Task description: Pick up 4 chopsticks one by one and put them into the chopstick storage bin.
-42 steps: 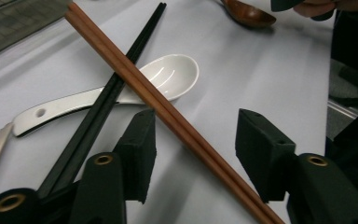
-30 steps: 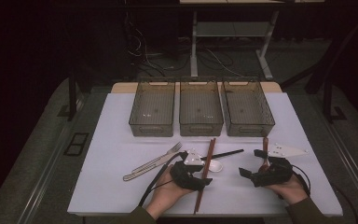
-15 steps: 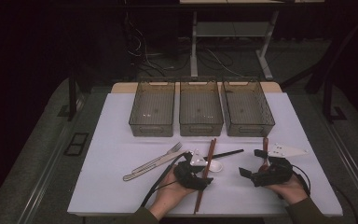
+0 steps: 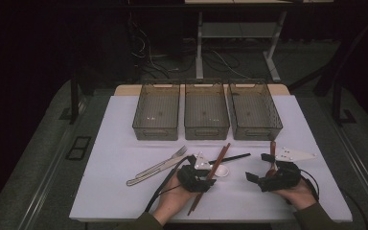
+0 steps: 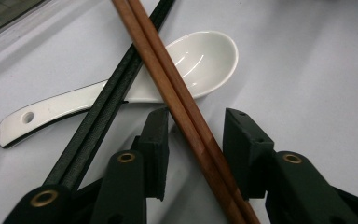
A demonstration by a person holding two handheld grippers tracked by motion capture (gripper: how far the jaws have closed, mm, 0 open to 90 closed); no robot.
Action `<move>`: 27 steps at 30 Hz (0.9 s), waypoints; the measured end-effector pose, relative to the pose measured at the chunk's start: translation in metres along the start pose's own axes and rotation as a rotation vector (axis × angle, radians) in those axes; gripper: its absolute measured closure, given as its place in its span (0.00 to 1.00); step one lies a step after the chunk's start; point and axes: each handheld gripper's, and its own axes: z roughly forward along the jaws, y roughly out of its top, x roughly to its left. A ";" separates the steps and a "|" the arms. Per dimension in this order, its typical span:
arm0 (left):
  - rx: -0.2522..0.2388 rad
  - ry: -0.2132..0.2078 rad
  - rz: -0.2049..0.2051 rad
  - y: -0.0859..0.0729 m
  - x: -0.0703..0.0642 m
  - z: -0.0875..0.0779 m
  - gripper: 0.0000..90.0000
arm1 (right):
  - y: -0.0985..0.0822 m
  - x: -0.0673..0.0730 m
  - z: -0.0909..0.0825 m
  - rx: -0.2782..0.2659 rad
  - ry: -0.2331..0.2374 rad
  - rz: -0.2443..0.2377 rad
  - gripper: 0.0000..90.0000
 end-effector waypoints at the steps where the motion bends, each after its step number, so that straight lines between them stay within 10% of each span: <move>1: -0.003 0.001 -0.003 0.000 0.000 0.000 0.68 | 0.000 0.000 0.000 0.000 0.000 0.000 0.01; 27: 0.010 0.014 -0.002 -0.003 0.006 -0.005 0.83 | 0.000 0.000 0.000 0.002 0.007 -0.005 0.01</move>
